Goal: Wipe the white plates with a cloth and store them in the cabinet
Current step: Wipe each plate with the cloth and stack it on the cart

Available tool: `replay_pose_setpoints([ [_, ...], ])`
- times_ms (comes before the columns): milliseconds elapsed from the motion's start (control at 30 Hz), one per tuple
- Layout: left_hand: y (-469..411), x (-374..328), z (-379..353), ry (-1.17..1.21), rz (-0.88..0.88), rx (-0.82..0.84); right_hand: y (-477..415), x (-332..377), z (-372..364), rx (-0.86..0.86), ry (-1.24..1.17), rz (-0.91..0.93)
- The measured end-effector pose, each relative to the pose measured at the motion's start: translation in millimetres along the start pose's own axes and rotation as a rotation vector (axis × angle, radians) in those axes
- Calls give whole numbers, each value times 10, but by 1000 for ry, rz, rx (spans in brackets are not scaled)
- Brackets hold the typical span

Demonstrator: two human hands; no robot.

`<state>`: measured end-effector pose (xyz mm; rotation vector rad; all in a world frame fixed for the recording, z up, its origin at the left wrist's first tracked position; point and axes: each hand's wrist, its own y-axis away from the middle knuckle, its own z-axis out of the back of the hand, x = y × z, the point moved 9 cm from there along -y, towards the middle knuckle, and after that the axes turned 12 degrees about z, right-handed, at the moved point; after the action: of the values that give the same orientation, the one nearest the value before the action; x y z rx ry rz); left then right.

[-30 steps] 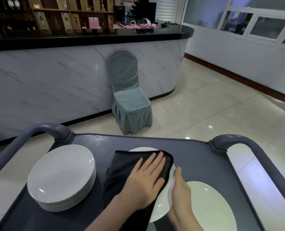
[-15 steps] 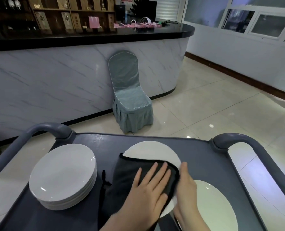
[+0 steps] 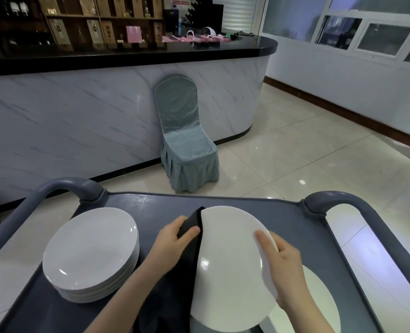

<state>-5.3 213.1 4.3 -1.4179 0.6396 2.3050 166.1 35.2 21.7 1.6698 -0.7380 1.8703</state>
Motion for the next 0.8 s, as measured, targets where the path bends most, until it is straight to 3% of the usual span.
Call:
replay_pose_setpoints([
  [133,-18,-137,111,-47,-21,-45,51,-21,-54,-10,-12,-9],
  [333,42,-648,-185,-467,-272,273,0,330,-459,353,206,193],
  [433,54,-533,-104,-302,-192,209,-50,399,-393,330,208,235],
  [533,123,-183,147,-38,-42,-58,-50,323,-145,125,33,156],
  [600,212,38,182,121,79,-150,3,175,-77,2,-48,58],
  [700,185,62,198,80,105,-141,46,63,-118,29,7,10],
  [800,67,-142,156,-91,6,32,-34,177,-205,216,90,77],
])
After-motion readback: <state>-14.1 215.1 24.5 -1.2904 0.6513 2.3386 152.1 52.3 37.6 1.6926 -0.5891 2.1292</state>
